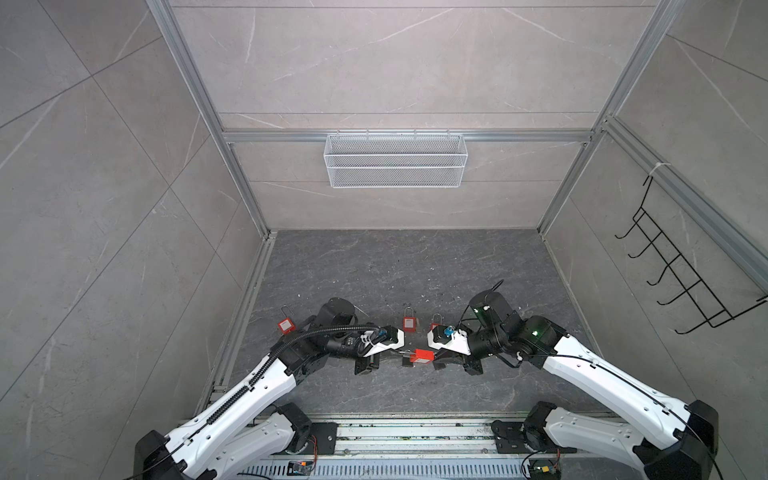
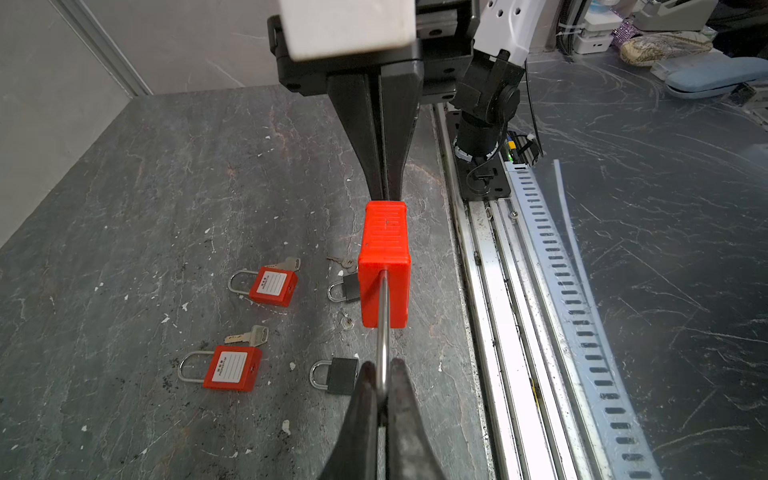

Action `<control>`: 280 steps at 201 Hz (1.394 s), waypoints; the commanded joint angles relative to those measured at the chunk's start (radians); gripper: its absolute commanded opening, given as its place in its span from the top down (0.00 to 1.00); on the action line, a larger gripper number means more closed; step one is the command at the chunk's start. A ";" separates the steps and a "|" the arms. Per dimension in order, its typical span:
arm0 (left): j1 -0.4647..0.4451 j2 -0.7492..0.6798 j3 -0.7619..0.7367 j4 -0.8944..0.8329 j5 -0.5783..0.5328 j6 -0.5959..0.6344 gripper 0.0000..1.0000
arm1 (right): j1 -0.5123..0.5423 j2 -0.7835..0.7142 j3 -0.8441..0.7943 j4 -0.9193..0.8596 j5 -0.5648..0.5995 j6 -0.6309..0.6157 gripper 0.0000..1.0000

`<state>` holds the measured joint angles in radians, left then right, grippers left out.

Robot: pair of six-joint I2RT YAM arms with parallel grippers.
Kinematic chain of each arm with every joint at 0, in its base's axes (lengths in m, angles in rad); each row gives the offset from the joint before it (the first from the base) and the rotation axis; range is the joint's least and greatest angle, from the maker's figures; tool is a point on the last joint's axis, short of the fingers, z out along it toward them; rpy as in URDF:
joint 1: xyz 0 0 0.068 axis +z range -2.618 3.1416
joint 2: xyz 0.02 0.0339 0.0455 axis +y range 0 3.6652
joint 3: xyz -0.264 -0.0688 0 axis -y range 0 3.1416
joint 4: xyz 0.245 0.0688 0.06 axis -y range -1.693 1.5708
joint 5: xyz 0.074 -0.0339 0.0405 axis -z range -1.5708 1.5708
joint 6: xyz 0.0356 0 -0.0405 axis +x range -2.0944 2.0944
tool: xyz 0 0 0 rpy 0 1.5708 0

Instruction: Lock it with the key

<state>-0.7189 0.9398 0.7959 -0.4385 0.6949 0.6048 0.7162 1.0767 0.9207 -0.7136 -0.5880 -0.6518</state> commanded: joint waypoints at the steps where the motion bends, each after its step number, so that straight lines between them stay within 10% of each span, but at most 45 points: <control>1: 0.026 0.013 0.040 -0.018 0.060 -0.028 1.00 | -0.032 -0.003 0.010 -0.187 0.148 -0.010 1.00; 164: 0.030 -0.033 -0.067 0.068 0.108 -0.012 1.00 | -0.033 0.067 0.164 -0.413 0.004 -0.034 1.00; 280: 0.030 0.122 0.201 -0.579 -0.129 0.243 1.00 | -0.044 0.005 0.027 -0.107 0.409 0.185 1.00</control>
<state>-0.6937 0.9985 0.9020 -0.7799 0.6228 0.7685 0.6792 1.1175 1.0008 -0.9463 -0.3332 -0.5499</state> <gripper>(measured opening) 0.051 0.050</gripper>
